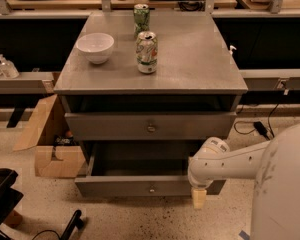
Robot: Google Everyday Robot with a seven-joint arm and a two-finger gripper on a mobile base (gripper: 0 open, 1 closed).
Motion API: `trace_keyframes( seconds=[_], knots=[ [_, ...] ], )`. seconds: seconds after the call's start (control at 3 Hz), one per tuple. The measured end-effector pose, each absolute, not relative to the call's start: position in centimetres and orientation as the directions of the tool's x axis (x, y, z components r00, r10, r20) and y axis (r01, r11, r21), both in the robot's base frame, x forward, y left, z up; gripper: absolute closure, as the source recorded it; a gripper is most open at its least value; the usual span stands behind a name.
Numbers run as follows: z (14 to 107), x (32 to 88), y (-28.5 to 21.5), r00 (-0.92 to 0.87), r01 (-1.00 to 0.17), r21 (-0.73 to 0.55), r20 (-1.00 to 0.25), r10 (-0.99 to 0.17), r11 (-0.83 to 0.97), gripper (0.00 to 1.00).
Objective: Open middle drawer
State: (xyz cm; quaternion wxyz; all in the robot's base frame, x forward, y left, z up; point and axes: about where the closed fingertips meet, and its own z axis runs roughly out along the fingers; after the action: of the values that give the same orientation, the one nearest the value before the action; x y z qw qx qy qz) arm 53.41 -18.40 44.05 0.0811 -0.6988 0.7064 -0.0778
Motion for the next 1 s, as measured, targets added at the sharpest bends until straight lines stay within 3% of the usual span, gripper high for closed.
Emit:
trace_keyframes(
  seconds=[0.33, 0.67, 1.0],
  knots=[
    [44.0, 53.4, -18.4, -0.01, -0.975, -0.223, -0.006, -1.0, 0.012, 0.0],
    [41.4, 50.5, -18.5, -0.046, -0.99, -0.136, -0.014, -0.999, 0.048, 0.16],
    [39.3, 45.6, -18.5, -0.1, -0.995, -0.004, 0.002, -0.995, 0.1, 0.39]
  ],
)
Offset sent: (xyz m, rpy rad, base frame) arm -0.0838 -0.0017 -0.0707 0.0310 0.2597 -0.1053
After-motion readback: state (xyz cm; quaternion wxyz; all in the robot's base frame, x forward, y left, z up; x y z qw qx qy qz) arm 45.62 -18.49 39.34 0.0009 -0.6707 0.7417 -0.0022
